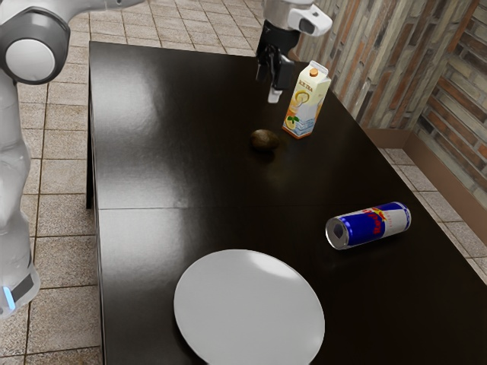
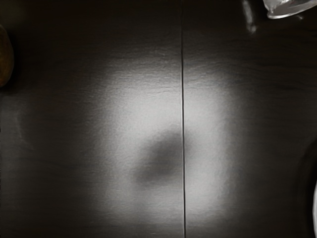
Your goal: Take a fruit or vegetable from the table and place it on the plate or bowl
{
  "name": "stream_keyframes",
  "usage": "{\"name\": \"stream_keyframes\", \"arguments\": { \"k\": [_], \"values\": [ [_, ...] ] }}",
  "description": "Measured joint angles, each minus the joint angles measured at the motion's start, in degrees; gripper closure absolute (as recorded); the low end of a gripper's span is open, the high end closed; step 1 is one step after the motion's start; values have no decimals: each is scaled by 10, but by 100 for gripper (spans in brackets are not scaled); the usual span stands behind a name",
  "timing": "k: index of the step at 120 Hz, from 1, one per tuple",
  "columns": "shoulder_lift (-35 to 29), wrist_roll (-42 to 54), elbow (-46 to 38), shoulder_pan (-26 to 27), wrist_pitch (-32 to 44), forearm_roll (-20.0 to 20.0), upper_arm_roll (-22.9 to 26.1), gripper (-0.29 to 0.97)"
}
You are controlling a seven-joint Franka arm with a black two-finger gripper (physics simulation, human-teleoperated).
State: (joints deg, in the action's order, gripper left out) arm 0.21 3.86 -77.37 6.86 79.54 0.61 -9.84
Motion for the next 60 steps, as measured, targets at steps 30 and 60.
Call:
{"name": "stream_keyframes", "arguments": {
  "k": [30, 60],
  "values": [
    [-5, 4, 107, -3, -15, -11, -11, 0],
    [95, 7, 167, -132, -31, -37, -85, 0]
  ]
}}
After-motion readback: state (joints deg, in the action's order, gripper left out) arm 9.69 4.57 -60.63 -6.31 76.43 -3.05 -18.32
